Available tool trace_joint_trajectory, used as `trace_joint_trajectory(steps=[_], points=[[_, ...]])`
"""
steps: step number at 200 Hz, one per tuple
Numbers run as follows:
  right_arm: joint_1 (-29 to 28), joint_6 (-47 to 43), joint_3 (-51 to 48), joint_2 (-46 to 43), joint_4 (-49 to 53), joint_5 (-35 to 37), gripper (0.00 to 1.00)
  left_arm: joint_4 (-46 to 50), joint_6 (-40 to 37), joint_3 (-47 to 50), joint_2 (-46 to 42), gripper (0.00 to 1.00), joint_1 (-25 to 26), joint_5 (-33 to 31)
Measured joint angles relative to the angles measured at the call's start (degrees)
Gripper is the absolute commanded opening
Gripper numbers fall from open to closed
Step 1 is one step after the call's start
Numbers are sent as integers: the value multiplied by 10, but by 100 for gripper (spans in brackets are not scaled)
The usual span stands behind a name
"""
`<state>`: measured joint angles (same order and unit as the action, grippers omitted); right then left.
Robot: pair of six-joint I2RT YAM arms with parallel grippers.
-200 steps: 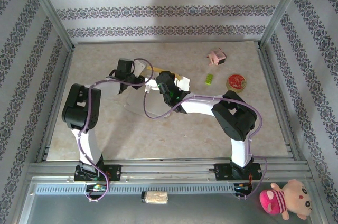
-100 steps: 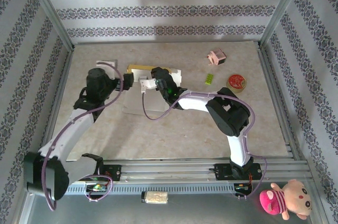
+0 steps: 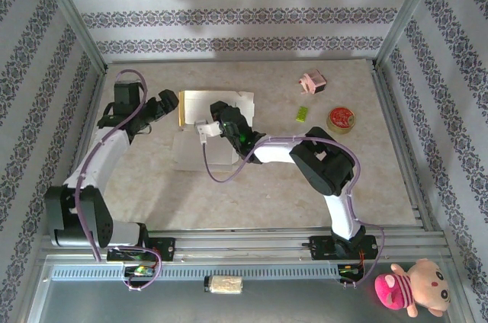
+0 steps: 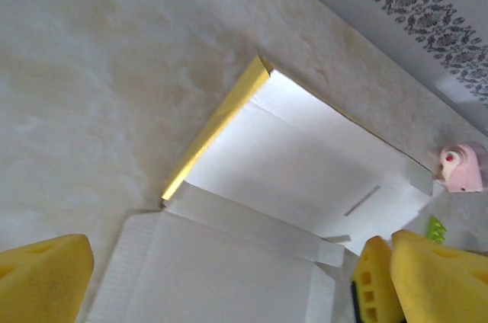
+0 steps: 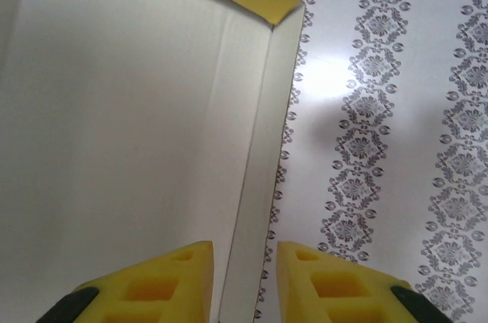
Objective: Fold the paper box
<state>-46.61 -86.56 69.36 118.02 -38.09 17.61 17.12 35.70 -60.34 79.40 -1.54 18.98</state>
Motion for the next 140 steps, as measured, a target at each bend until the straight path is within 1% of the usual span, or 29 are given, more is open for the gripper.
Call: trace_joint_trajectory(steps=[5,21,34,48,51,55,56,62,72,82,85,89,98,102,103,113,124,140], points=[[-2,1,-4,-2,0,0,30,-4,8,-2,9,100,-1,9],[-5,9,-11,-7,1,3,44,-24,28,-10,36,100,-7,38],[-8,29,-12,-14,8,15,61,-35,39,-24,61,100,-9,56],[-13,79,-12,-35,38,31,79,-42,41,-39,81,100,-11,68],[-13,110,-11,-44,50,38,81,-42,40,-43,84,100,-11,67],[-13,124,-10,-54,65,36,84,-42,39,-48,89,100,-11,67],[-13,142,-8,-59,74,38,84,-42,38,-49,90,100,-11,67],[-13,182,-3,-80,110,37,86,-42,33,-57,95,100,-11,67],[-9,287,24,-117,194,27,85,-39,16,-72,102,100,-12,63],[3,392,75,-150,290,-5,82,-31,0,-92,109,99,-12,58],[13,442,99,-158,324,-19,82,-28,-5,-98,112,98,-12,56],[22,482,125,-165,355,-34,81,-24,-11,-108,116,98,-12,53],[56,602,193,-178,430,-74,78,-9,-26,-137,131,98,-12,46],[69,641,216,-182,454,-88,78,-2,-31,-150,137,98,-12,45],[77,662,226,-184,465,-96,77,-1,-33,-153,140,98,-12,45],[127,773,278,-192,526,-137,77,16,-50,-188,162,98,-12,44],[181,869,305,-200,575,-183,80,32,-68,-223,185,98,-12,46],[250,954,298,-203,626,-235,87,58,-95,-263,214,97,-12,58]])
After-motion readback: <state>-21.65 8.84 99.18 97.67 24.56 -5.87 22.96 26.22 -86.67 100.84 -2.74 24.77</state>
